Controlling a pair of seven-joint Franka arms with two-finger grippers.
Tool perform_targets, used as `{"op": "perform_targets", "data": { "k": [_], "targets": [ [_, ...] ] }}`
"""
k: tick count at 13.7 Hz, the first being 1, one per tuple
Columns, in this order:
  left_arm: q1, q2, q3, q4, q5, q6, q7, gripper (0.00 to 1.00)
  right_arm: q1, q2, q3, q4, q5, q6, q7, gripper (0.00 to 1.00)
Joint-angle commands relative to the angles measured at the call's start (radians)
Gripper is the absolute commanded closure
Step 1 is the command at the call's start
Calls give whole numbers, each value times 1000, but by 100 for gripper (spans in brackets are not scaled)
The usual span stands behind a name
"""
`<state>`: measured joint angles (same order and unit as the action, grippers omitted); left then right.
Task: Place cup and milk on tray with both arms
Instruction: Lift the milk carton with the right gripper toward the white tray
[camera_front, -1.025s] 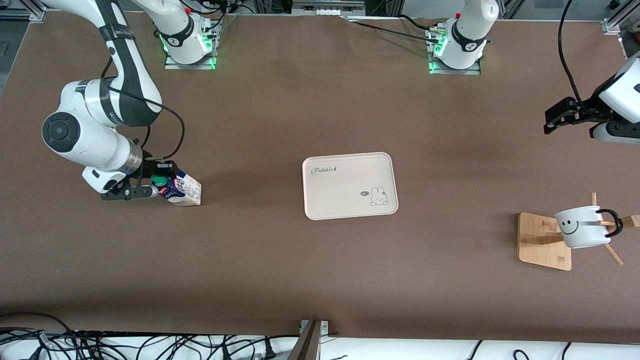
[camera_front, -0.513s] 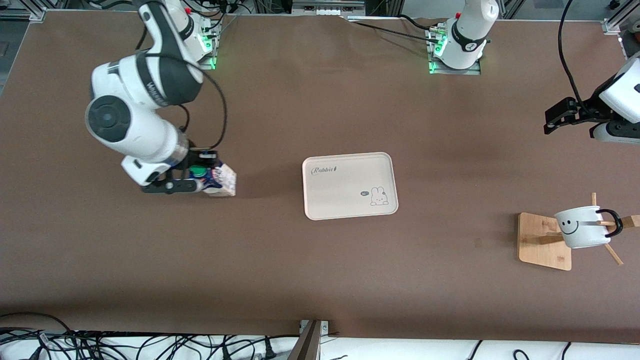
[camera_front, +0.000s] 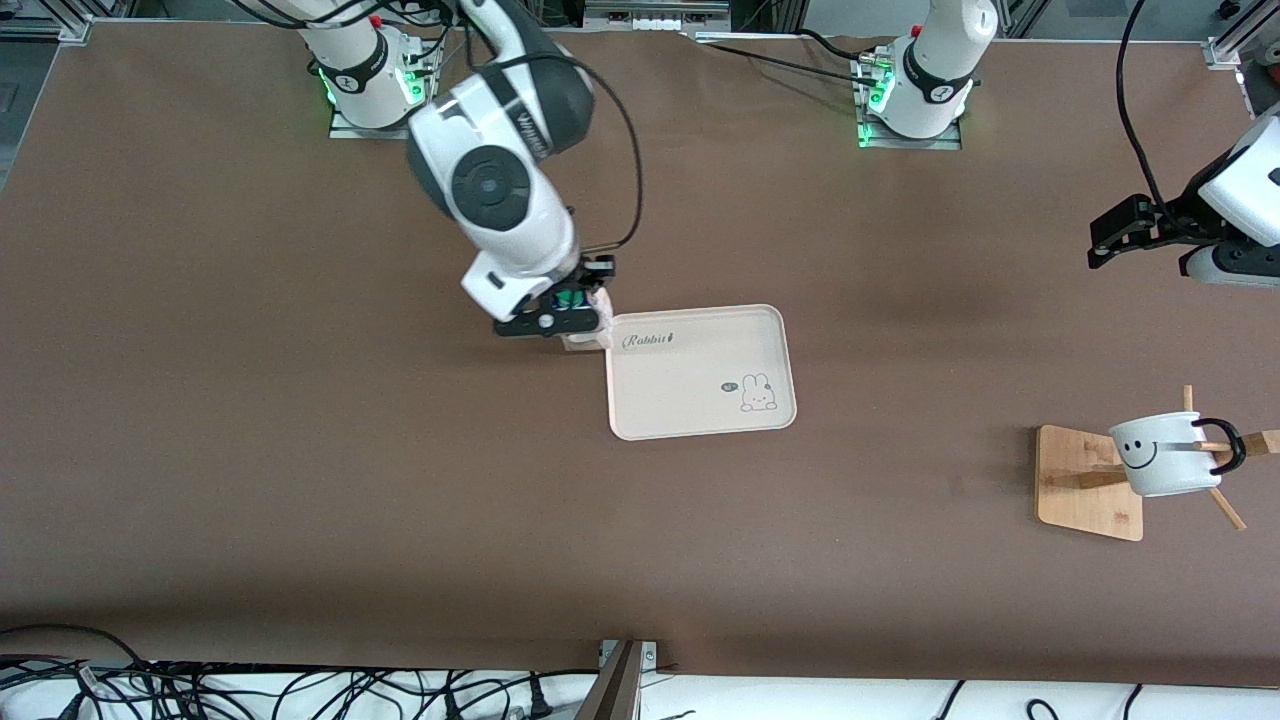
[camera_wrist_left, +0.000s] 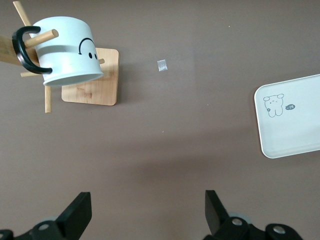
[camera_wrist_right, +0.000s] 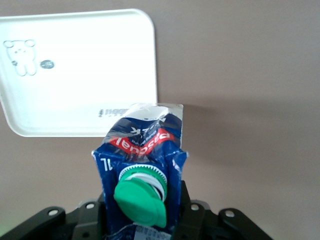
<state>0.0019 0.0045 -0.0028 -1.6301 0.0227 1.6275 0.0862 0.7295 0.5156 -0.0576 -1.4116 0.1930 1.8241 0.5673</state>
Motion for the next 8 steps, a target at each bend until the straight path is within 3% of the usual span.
{"op": "perform_targets", "data": {
  "k": [1,8],
  "targets": [
    [9,12,-5,27,-20,-18,3,0,39,90,-13,106,16,12,42,49],
    [9,12,-5,27,-20,-18,3,0,67,138,-15,108,-1,99,52,49]
  ]
}}
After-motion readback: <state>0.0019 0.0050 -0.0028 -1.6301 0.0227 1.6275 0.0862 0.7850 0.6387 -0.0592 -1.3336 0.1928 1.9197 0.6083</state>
